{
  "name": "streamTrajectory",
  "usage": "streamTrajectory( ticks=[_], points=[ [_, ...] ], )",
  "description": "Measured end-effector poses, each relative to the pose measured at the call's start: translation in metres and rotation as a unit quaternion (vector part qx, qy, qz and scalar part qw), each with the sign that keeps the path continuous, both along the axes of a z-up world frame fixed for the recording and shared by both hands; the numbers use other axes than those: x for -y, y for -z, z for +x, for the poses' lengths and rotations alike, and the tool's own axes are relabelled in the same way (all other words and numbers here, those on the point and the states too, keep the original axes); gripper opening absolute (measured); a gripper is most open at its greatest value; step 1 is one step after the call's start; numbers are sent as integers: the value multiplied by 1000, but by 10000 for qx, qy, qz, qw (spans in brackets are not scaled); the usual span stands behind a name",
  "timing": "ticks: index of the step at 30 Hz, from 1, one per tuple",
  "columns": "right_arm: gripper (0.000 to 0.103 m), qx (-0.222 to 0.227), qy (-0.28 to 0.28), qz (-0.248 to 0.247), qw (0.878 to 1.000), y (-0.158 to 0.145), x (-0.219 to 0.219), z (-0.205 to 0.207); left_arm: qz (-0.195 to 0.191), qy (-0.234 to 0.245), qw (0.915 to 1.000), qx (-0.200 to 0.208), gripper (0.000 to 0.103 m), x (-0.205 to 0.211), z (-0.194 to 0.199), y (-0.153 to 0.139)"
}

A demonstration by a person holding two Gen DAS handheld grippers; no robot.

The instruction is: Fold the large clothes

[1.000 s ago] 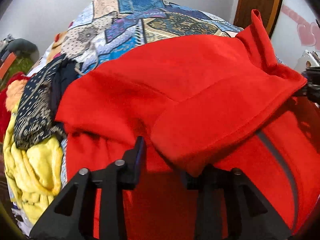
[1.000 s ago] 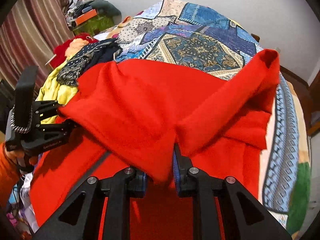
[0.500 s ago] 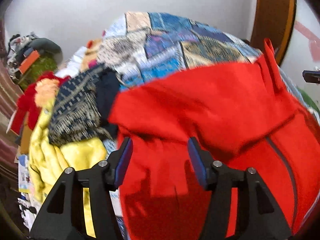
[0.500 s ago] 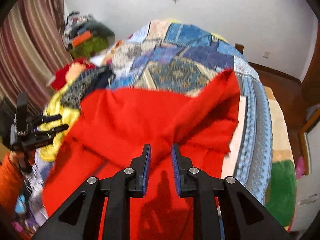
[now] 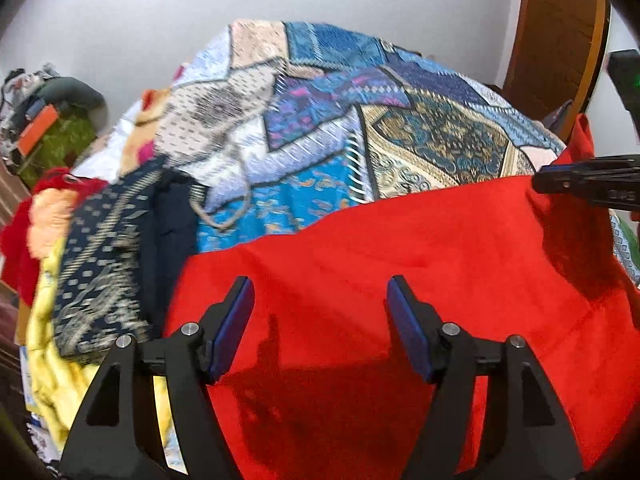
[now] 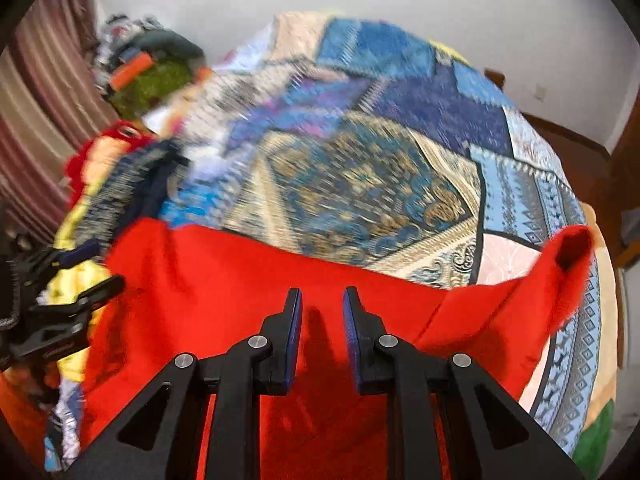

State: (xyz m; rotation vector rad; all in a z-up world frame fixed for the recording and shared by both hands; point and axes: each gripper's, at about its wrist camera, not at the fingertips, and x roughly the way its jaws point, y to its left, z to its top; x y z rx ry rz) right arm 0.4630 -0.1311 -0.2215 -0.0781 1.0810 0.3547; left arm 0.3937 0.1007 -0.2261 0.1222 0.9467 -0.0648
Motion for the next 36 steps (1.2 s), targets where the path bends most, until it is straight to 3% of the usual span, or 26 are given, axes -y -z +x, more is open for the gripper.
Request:
streamTrajectory(
  ticks=[6,9,13,16,17,18,19,23,25,28,31,36],
  points=[
    [16,260,180,-835,9960,16,38,-2,88,42,9991,-409,69,13,11,43],
    [16,202,275,-676,9971,15,69,-18,39,-84,9995,-294,76,11,2,48],
    [16,191,669,-982,9927,21,109,-39,-337,-277,9980,-458,80,-2,-6,53],
    [20,-88,856,-789,9932,37,137,-47,-448,-403,9971,-465,83,-7,-12,56],
    [45,-122,997,-786,9918,40,146,-49,-453,-426,9970,-452,83,-7,-13,57],
    [87,-15,1268,-1010,9868,42,154,-54,-438,-445,9971,-436,83,-7,-15,57],
    [103,94,1502,-1242,9808,44,162,-57,-403,-462,9973,-411,83,-6,-16,58],
    [103,-335,1802,-500,9818,50,192,-61,-283,-479,9975,-430,84,-3,-18,55],
    [103,-319,1788,-141,9833,42,198,-67,-332,-413,9971,-540,83,-8,-19,48],
    [103,-101,1661,286,9856,24,197,-76,-483,-483,9970,-359,83,-25,-35,28],
    [103,47,1445,645,9874,6,185,-81,-890,-748,9930,-208,84,-57,-52,9],
    [103,-103,1164,1290,9847,2,159,-80,-1876,-1269,9734,-336,92,-120,-74,8]
  ],
)
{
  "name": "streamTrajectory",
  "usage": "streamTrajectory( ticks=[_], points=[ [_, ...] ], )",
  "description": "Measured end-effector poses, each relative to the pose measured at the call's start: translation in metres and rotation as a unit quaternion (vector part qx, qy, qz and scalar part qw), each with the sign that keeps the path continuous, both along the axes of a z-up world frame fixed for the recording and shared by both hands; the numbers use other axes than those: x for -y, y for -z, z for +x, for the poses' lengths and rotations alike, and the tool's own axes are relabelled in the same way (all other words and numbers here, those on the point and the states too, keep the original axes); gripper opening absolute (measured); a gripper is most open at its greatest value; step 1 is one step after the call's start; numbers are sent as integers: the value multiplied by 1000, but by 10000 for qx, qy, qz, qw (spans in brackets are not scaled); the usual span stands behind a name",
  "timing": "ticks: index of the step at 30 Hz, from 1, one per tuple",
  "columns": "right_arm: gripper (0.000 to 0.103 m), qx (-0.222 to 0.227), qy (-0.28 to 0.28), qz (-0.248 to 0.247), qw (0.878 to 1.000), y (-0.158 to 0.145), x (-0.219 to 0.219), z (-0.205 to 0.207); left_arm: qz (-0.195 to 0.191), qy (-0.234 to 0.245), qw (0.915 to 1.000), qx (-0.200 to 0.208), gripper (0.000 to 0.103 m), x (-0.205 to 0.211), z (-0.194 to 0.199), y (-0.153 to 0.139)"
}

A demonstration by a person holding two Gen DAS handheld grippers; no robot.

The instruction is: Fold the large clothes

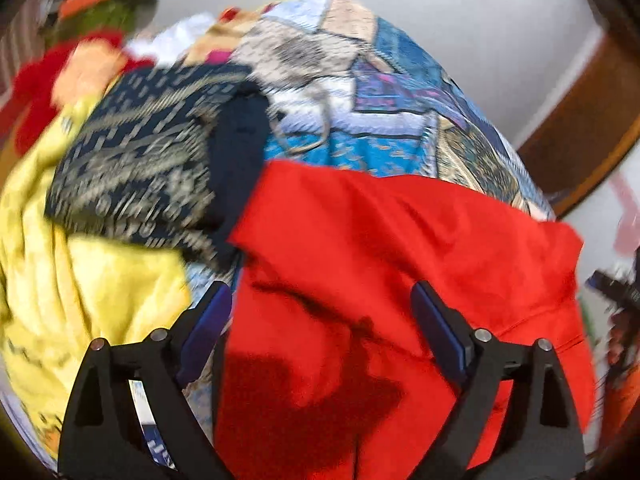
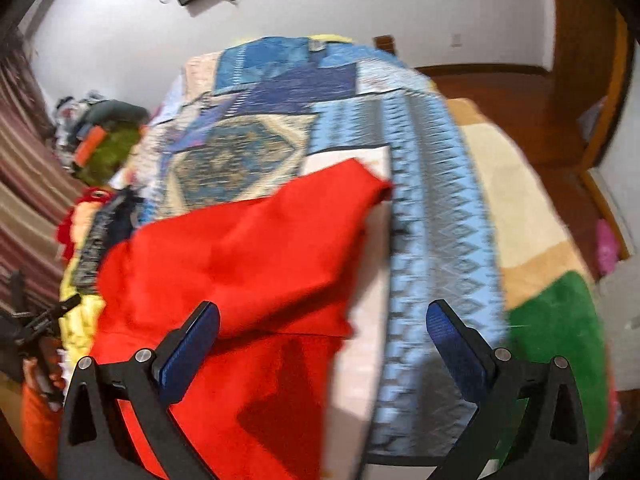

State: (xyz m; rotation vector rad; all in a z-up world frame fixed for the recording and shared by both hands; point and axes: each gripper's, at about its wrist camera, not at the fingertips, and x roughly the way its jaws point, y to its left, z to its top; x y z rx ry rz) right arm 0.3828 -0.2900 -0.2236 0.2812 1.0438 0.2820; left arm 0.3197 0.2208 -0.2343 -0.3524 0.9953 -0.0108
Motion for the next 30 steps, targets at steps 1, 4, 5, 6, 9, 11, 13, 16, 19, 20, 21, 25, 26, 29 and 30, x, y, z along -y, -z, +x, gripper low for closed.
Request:
streamTrajectory(
  ticks=[1,4,5,6,9,11,13,16,19,20,21,25,26,29,30],
  points=[
    [103,-41,-36,86,9999,3,-4,3,-201,-77,9997,-86,92,-10,-2,6],
    [102,-245,-71,332,9991,16,-12,10,-921,-248,9948,-347,92,-32,-7,32],
    [101,-350,-42,408,9985,23,-13,14,-1142,-292,9921,-418,91,-37,-6,41],
    [97,-434,-37,474,9979,28,-14,17,-1344,-317,9893,-476,91,-39,-4,50],
    [88,-713,-37,722,9948,44,-17,30,-1593,-259,9854,-540,91,-37,6,64],
    [87,-790,9,803,9936,52,-17,38,-1603,-160,9857,-490,91,-32,18,67],
    [86,-771,4,913,9928,57,-19,46,-1650,-73,9853,-435,91,-29,30,68],
    [84,-750,-48,965,9925,60,-23,56,-1759,121,9837,-351,84,-24,48,68],
    [64,-698,-119,775,9945,60,-31,66,-1711,308,9834,-517,51,-12,63,74],
    [49,-694,-166,773,9945,60,-31,68,-1595,322,9849,-598,44,-8,67,77],
    [33,-716,-228,816,9938,61,-34,71,-1448,343,9870,-603,41,-3,70,77],
    [17,-475,-324,632,9963,48,-43,79,-444,524,9971,-322,15,21,70,49],
    [16,-303,-326,503,9977,39,-46,81,-132,614,9977,-250,11,29,70,40],
    [14,-18,-272,393,9989,17,-45,92,442,864,9953,41,9,46,72,12],
    [14,54,-282,347,9990,11,-45,96,552,925,9940,177,9,50,73,2]
  ],
)
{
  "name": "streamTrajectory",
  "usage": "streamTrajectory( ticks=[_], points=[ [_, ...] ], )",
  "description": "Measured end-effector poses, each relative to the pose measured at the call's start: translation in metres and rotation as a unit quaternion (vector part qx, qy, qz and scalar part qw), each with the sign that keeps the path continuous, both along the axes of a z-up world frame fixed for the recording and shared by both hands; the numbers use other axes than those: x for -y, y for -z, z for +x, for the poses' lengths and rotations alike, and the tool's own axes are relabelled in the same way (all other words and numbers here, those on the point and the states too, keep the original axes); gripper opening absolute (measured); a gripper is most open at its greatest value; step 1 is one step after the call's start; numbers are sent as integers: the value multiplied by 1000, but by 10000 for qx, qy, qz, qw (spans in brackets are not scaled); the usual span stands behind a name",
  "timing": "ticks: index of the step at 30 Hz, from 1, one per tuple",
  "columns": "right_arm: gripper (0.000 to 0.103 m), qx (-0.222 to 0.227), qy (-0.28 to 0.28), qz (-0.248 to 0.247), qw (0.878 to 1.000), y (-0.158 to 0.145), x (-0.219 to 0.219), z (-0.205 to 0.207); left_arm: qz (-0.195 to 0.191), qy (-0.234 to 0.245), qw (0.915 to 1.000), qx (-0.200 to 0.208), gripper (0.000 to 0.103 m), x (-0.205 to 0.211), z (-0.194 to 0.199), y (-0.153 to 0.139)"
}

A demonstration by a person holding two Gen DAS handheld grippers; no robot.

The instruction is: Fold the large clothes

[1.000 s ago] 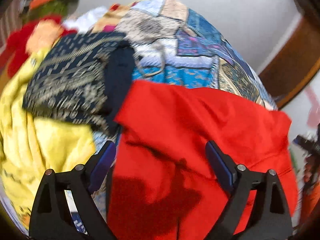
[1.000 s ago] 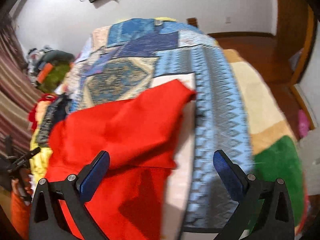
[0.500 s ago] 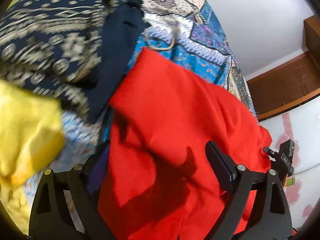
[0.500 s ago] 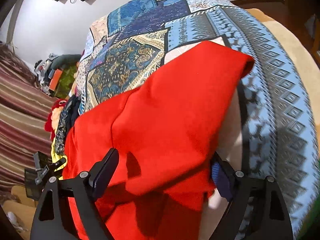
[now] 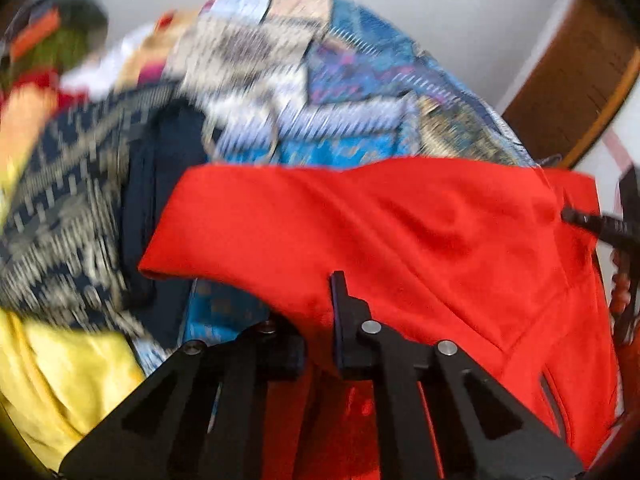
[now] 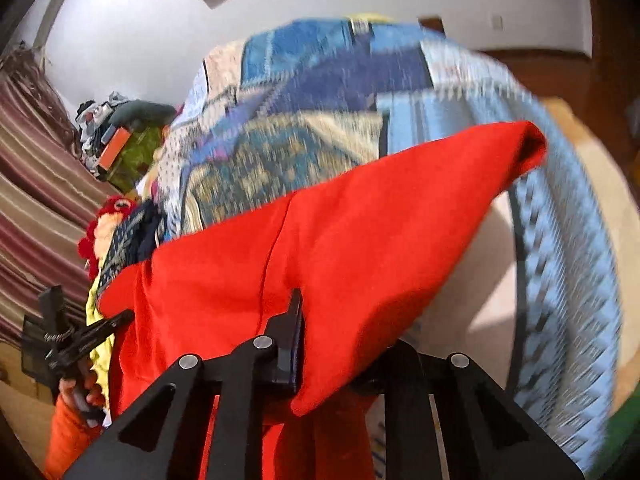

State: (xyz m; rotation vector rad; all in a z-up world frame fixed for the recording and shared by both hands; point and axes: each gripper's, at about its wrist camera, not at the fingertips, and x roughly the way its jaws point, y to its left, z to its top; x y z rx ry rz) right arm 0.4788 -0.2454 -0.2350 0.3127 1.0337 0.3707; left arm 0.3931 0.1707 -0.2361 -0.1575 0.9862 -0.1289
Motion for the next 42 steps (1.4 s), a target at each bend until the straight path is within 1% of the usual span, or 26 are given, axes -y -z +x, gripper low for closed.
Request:
streamTrajectory(
  ticks=[4,6,8,12,14,16,18,19,20,21,22,23,24,25,26,27,29,31,34,36,40,42],
  points=[
    [14,346,23,-312,9989,-25,1,26,54,67,9991,413,9,13,18,-31],
    [14,445,63,-384,9982,-33,4,39,84,19,9984,552,9,17,34,-40],
    [14,501,109,-486,9975,-37,4,56,212,-46,9977,644,9,21,55,-43],
    [14,542,133,-875,9946,-28,0,83,330,-314,9977,508,9,16,97,-26],
    [14,494,103,-1125,9924,-15,-3,93,388,-462,9976,335,9,10,112,-9],
    [14,384,77,-1265,9912,-1,-5,99,403,-504,9978,152,9,5,125,9],
    [15,285,32,-1419,9895,15,-5,102,450,-488,9978,66,12,4,128,21],
    [17,276,38,-1472,9887,20,-5,102,494,-463,9977,60,17,5,128,27],
    [25,303,88,-1536,9876,23,-5,100,541,-441,9975,65,19,5,128,31],
    [38,332,142,-1615,9862,24,-5,99,568,-418,9975,74,19,6,128,34],
    [47,348,209,-1726,9842,24,-5,99,629,-416,9971,73,24,7,127,37],
    [62,363,291,-1876,9811,25,-4,99,684,-423,9967,62,29,8,127,39],
    [75,394,348,-2039,9776,25,-4,98,739,-427,9963,44,31,9,126,41],
    [79,400,351,-2159,9750,25,-3,96,801,-429,9959,23,36,10,124,42],
    [80,373,317,-2200,9743,25,-2,94,849,-433,9955,-5,42,11,123,42],
    [80,314,276,-2208,9744,24,-1,91,903,-434,9950,-37,44,11,120,41],
    [80,228,261,-2234,9741,18,0,84,1046,-430,9936,-86,56,12,113,38],
    [80,215,185,-2271,9735,9,-2,71,1203,-377,9919,-143,59,14,103,32],
    [80,323,42,-2250,9738,-11,-5,42,1332,-211,9907,-167,59,19,84,17],
    [80,427,-44,-2199,9746,-28,-7,17,1384,-146,9902,-131,64,21,70,5],
    [80,681,-205,-2173,9735,-60,-12,-34,1328,-66,9911,49,67,23,27,-27],
    [81,781,-253,-2126,9737,-74,-14,-60,1285,-61,9916,104,74,24,8,-39]
  ],
)
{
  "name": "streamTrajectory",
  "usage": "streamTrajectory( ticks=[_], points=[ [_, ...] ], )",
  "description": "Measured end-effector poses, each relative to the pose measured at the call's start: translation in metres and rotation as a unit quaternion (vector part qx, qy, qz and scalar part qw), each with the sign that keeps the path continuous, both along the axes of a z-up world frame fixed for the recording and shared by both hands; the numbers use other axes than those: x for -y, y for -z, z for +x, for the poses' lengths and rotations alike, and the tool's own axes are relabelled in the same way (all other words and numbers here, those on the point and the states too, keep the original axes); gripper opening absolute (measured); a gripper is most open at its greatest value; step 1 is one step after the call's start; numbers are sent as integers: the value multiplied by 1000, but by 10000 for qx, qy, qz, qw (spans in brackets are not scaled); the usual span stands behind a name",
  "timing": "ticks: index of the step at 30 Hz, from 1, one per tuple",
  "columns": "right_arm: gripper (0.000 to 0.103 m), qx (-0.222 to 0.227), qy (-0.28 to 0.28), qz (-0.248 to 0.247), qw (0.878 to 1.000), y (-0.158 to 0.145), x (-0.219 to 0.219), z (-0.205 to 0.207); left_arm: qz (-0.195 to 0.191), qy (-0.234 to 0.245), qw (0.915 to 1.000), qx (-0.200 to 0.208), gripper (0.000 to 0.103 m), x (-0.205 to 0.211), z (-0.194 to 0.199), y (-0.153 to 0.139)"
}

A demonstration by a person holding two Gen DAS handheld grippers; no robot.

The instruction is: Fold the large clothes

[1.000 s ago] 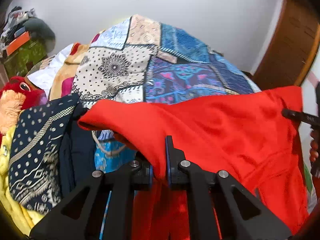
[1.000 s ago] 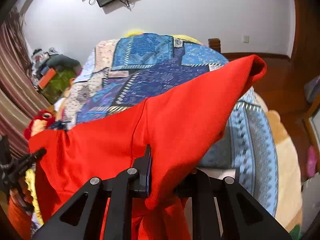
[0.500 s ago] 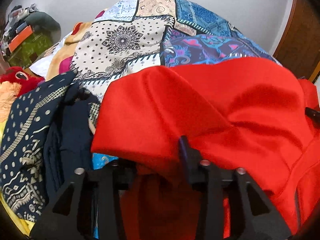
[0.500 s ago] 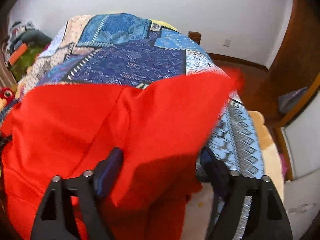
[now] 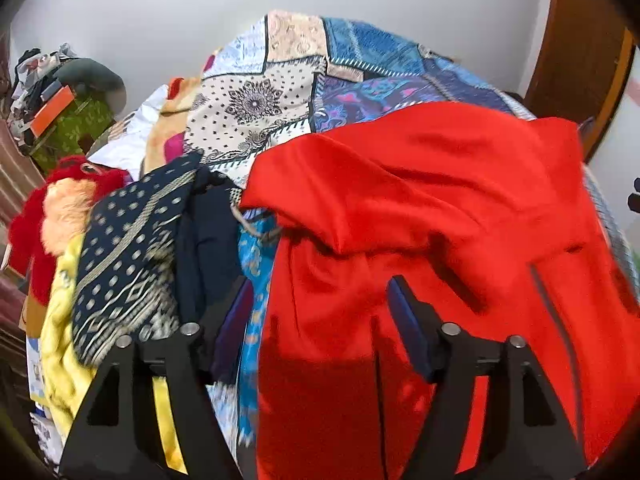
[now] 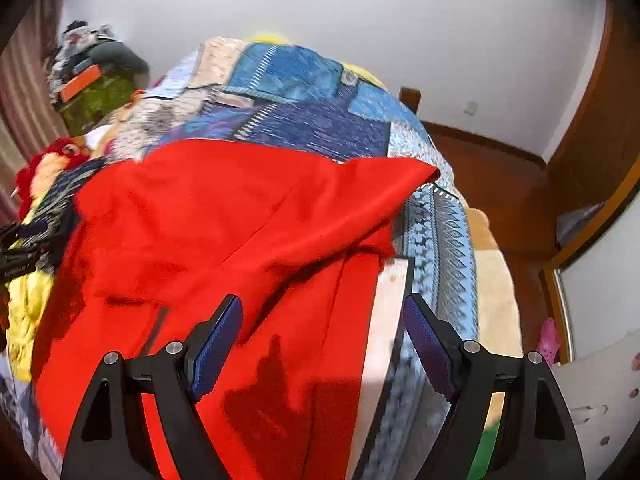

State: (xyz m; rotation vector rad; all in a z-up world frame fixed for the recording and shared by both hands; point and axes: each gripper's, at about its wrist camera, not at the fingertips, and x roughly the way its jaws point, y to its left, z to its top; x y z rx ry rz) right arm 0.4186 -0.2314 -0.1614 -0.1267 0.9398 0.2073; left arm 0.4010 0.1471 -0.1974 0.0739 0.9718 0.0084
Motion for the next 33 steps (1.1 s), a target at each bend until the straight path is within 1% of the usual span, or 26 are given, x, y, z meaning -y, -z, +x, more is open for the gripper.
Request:
streamTrajectory(
  ticks=[1,2,3,5,7,9,12,16,19,21,23,24,25,27,29,30,33],
  points=[
    [81,3,-3,87,10000,-4,0,-12,-43,2,10000,42,77,-1,-14,-7],
    [81,-48,-18,230,9997,-8,1,-25,-91,26,9999,87,82,-1,-26,-13],
    [81,-125,-40,381,9992,-10,2,-38,-123,44,9998,126,85,-2,-38,-17],
    [81,-276,-83,715,9970,-11,6,-63,-154,41,9998,146,98,-2,-58,-23],
    [81,-392,-122,971,9944,-9,11,-91,-240,40,9996,153,100,-6,-83,-25],
    [81,-355,-68,1010,9942,-5,14,-112,-365,28,9993,79,100,-10,-105,-21],
    [81,-488,76,987,9939,7,24,-138,-565,-86,9983,-88,100,-20,-130,-7],
    [81,-790,253,1126,9902,29,42,-161,-967,-378,9931,-536,100,-42,-155,26],
    [81,-1026,393,1252,9860,45,53,-172,-1300,-797,9845,-866,100,-60,-169,54],
    [81,-1216,485,1368,9819,56,59,-178,-1650,-992,9754,-1077,100,-69,-176,75],
    [81,-1351,545,1507,9778,65,64,-182,-1867,-1058,9696,-1180,99,-72,-180,86],
    [81,-1337,550,1537,9775,66,65,-184,-1965,-1075,9672,-1200,99,-72,-181,91],
    [81,-1299,542,1545,9779,67,65,-185,-1996,-1086,9667,-1175,99,-71,-180,93],
    [81,-1279,460,1547,9786,67,64,-184,-2065,-1061,9665,-1091,97,-69,-179,93],
    [81,-1269,386,1667,9770,68,63,-179,-2058,-1104,9670,-1023,84,-68,-175,94],
    [81,-1286,370,1747,9755,70,62,-177,-2042,-1138,9670,-1012,81,-68,-172,95],
    [81,-1281,303,1843,9740,74,55,-168,-2007,-1152,9672,-1047,58,-67,-166,100]
  ],
)
